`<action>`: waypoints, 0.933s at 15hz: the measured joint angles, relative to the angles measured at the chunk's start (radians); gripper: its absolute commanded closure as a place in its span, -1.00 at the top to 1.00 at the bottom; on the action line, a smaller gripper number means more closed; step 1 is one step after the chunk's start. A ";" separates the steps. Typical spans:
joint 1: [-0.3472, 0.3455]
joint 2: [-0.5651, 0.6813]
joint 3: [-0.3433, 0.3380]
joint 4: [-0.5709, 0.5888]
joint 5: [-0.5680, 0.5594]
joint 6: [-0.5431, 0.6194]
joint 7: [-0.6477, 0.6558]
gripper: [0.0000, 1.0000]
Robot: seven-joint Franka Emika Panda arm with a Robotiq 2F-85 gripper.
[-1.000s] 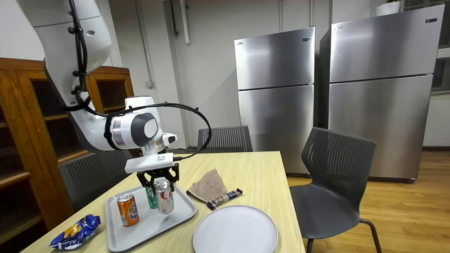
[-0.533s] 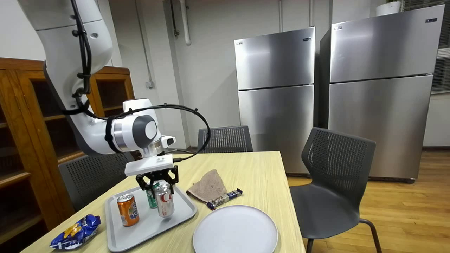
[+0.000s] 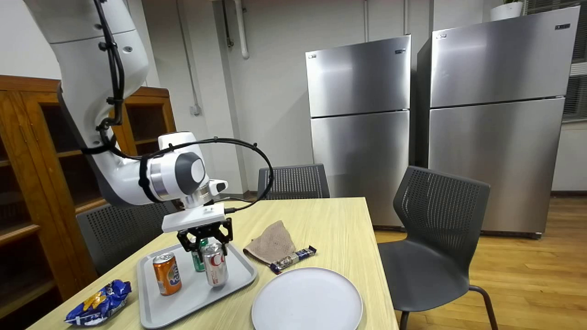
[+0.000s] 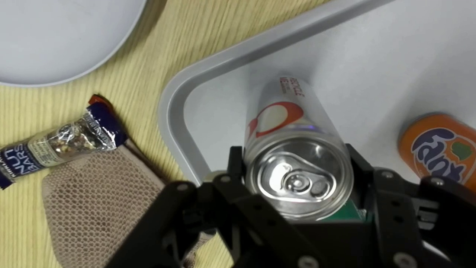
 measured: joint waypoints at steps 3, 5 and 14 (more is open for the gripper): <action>0.010 0.008 -0.006 0.007 -0.005 0.000 0.018 -0.21; 0.017 0.015 -0.012 0.012 -0.008 0.000 0.030 -0.21; 0.047 0.054 -0.032 0.041 -0.030 0.002 0.086 -0.21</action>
